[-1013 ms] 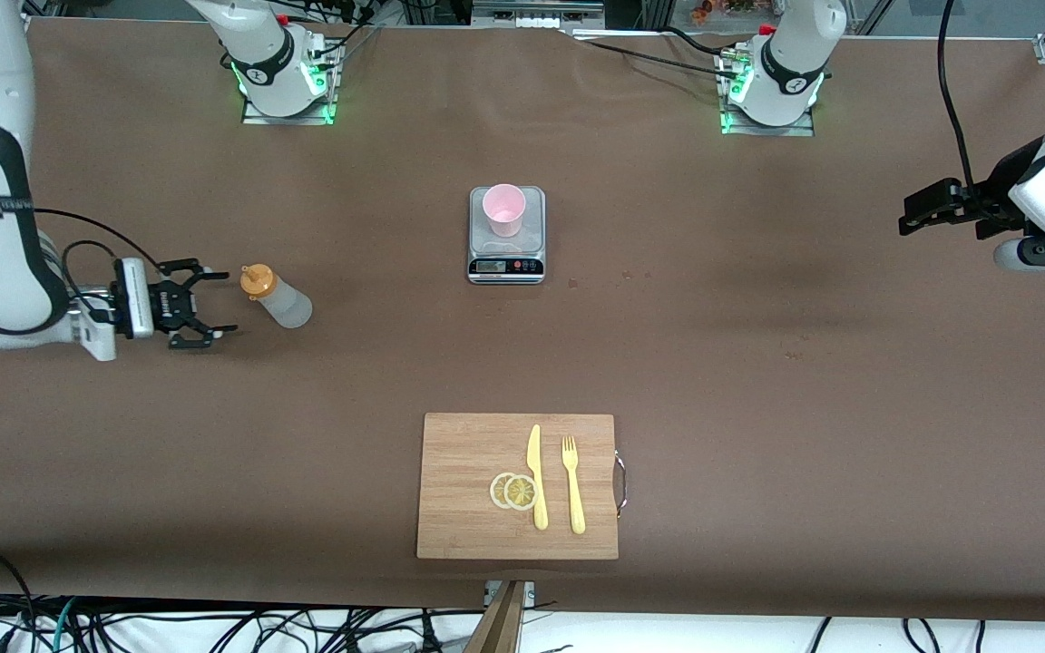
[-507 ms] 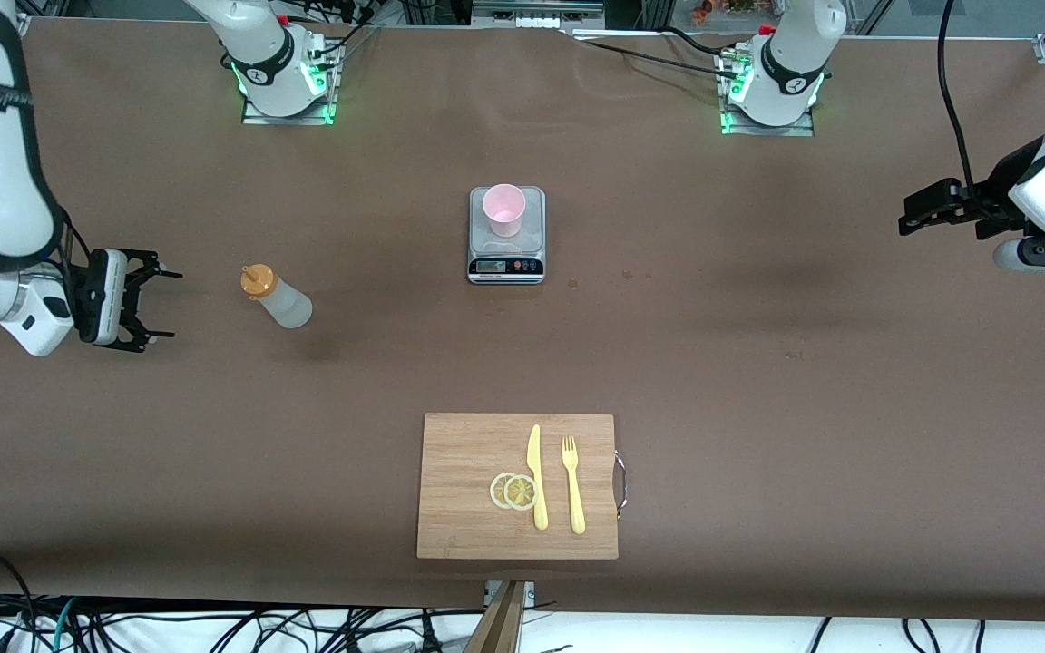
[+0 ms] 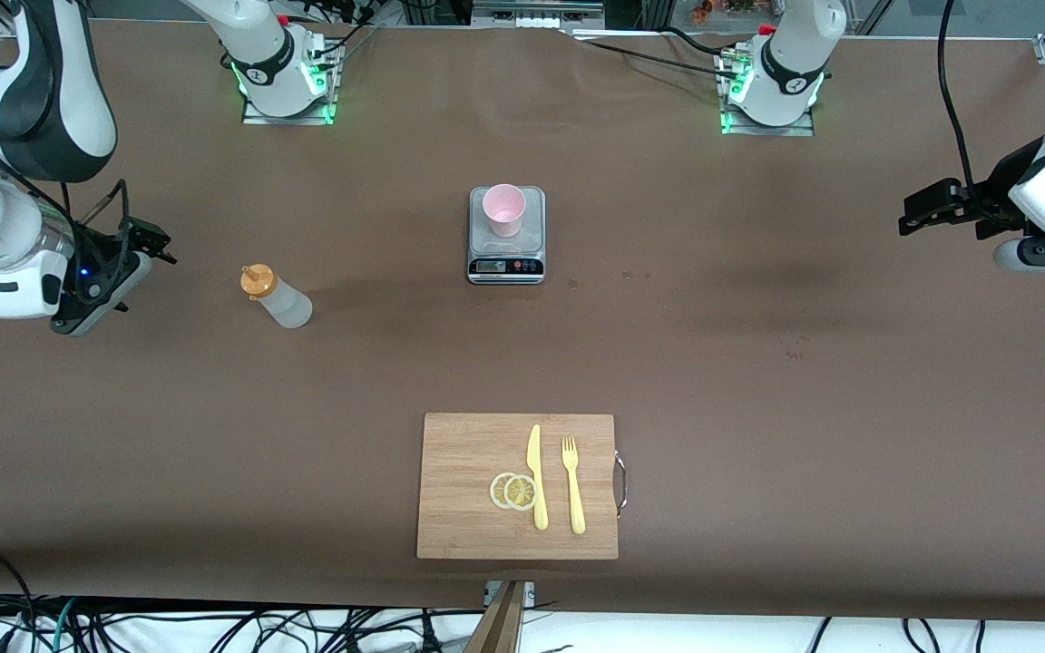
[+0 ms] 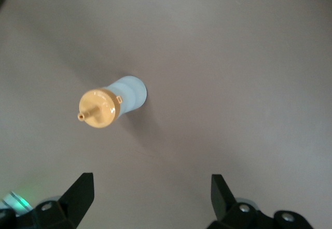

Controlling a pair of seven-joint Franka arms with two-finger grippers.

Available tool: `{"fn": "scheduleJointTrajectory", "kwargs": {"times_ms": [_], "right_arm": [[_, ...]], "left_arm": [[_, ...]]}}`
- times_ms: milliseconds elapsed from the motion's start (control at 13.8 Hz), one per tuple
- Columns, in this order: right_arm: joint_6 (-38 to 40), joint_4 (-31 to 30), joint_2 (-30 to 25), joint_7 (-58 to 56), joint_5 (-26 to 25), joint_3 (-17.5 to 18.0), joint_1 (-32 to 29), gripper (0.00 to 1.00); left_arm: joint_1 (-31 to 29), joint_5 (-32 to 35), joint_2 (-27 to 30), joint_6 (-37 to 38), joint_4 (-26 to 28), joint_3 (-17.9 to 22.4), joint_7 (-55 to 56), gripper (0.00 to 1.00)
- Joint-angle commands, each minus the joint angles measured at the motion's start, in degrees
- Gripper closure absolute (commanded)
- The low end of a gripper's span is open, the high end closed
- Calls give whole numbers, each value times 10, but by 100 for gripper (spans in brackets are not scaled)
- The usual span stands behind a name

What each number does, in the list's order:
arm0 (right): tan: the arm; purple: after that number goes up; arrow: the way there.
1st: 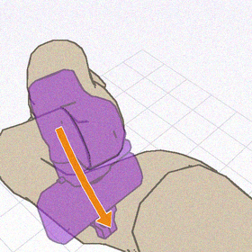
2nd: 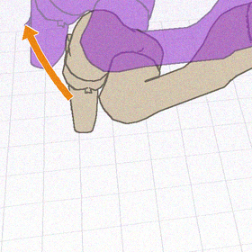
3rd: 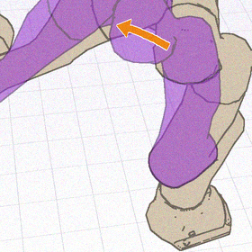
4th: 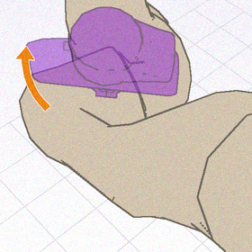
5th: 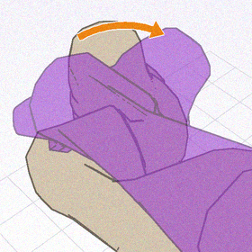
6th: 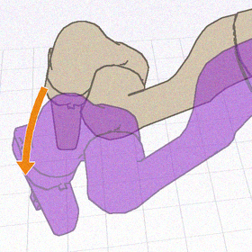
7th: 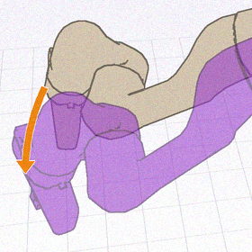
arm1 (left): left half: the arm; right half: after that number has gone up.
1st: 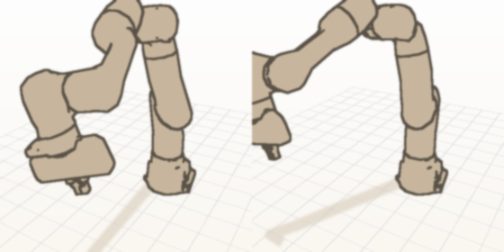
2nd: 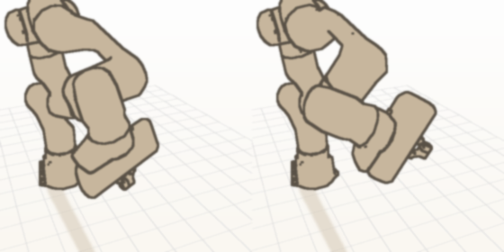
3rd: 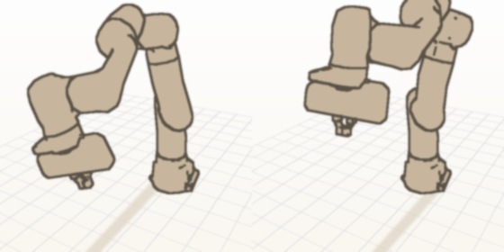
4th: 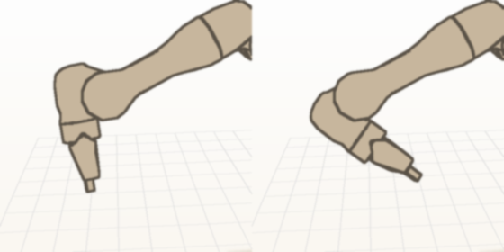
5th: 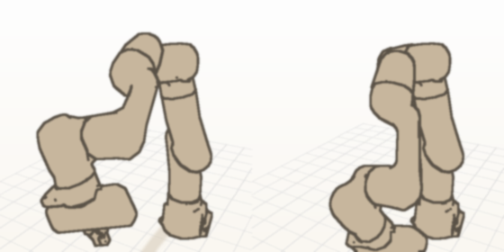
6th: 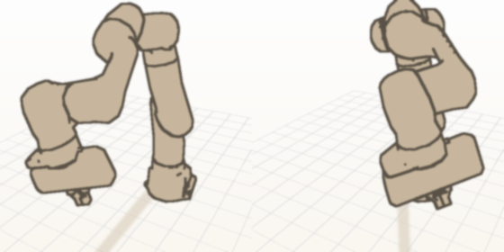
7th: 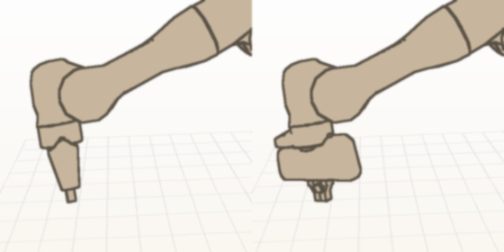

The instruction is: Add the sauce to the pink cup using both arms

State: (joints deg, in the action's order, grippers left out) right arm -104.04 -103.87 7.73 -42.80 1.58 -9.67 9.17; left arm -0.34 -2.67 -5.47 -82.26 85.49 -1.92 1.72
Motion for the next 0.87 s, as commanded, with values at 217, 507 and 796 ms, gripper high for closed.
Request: {"fn": "scheduleJointTrajectory", "kwargs": {"times_ms": [217, 507, 796], "right_arm": [[119, 74, -17, 242, -50, 35, -11, 0], [195, 139, -19, 449, -45, 54, -37, 0], [211, 162, -31, 502, -36, 54, -72, 0]], "left_arm": [[2, 7, -5, 8, -16, 1, -5, 0], [3, 7, -5, 8, -16, 1, -5, 0], [2, 7, -5, 8, -16, 1, -5, 0]]}}
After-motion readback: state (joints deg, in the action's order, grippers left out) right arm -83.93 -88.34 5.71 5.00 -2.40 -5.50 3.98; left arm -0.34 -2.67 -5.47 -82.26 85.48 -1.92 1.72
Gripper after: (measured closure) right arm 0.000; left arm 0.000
